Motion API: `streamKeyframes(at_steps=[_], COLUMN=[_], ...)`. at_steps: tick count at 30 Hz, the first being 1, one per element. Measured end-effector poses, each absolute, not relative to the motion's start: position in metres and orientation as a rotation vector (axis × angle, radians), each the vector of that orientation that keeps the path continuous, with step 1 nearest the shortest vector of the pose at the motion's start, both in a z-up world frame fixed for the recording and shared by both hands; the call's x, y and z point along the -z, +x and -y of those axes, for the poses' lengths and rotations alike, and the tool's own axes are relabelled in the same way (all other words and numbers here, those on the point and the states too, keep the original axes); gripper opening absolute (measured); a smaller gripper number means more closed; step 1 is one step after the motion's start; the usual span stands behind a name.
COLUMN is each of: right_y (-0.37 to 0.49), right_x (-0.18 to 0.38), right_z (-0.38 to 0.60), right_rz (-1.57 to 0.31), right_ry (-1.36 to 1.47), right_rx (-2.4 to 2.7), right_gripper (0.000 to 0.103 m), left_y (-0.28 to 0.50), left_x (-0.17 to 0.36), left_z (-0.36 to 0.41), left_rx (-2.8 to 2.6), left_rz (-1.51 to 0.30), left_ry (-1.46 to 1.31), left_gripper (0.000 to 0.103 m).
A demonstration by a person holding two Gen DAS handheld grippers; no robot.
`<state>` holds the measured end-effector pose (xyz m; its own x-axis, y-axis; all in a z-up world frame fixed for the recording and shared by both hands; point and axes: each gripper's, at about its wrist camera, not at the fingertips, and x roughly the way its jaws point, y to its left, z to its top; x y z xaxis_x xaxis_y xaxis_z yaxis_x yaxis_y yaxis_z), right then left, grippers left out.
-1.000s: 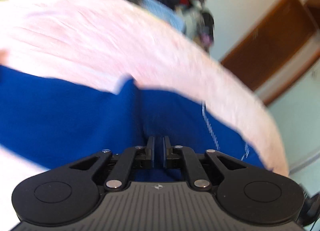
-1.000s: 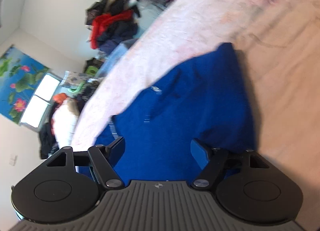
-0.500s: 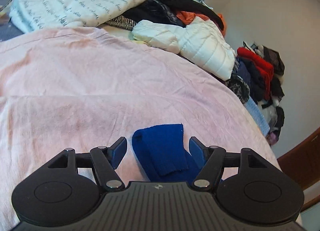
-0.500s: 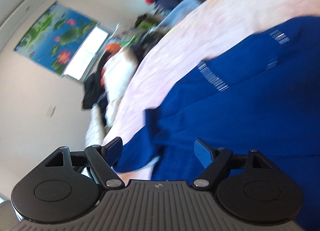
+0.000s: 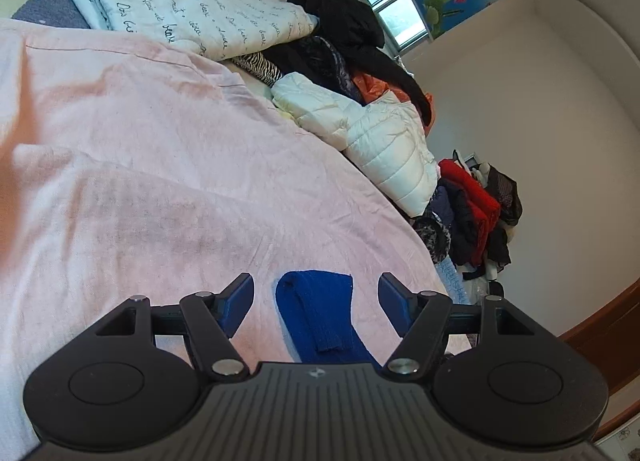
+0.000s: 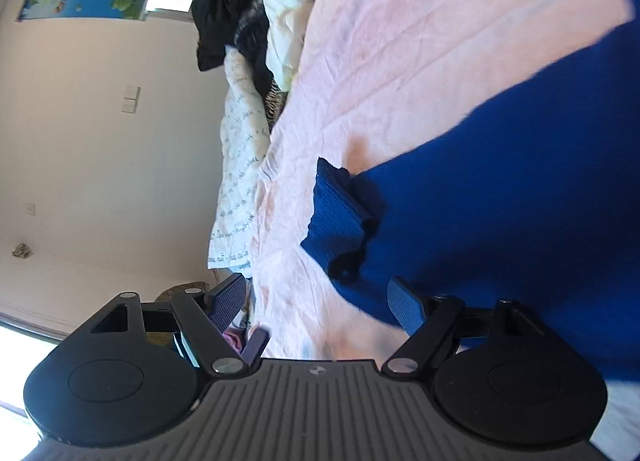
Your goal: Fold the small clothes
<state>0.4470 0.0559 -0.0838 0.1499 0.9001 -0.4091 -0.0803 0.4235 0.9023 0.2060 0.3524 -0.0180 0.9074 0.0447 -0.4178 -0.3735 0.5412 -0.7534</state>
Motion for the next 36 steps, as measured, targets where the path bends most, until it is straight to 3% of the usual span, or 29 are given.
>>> streamKeyframes(at_steps=[2, 11, 14, 16, 19, 25, 30, 36], right_y=[0.457, 0.464, 0.463, 0.463, 0.464, 0.466, 0.468, 0.446], right_x=[0.082, 0.088, 0.088, 0.090, 0.098, 0.078, 0.017, -0.069], right_z=[-0.065, -0.091, -0.103, -0.106, -0.101, -0.071, 0.000, 0.151], right_rz=[-1.173, -1.143, -1.143, -1.155, -1.171, -1.124, -1.070, -0.950], right_ry=[0.847, 0.750, 0.693, 0.665, 0.679, 0.761, 0.773, 0.760], right_rx=[-0.834, -0.792, -0.782, -0.774, -0.758, -0.796, -0.907, -0.947], right_gripper=[0.073, 0.071, 0.056, 0.033, 0.012, 0.010, 0.010, 0.010], left_y=[0.201, 0.206, 0.208, 0.208, 0.207, 0.205, 0.204, 0.210], left_x=[0.016, 0.020, 0.023, 0.024, 0.025, 0.017, -0.005, -0.030], left_z=[-0.353, -0.349, -0.350, -0.349, -0.347, -0.336, -0.314, -0.273], left_rx=[-0.244, -0.180, -0.194, -0.195, -0.198, -0.190, -0.130, -0.020], left_rz=[-0.367, -0.383, -0.389, -0.398, -0.410, -0.417, -0.385, -0.359], left_ry=[-0.961, -0.950, -0.961, -0.964, -0.958, -0.958, -0.927, -0.910], left_gripper=[0.078, 0.078, 0.078, 0.078, 0.078, 0.078, 0.078, 0.082])
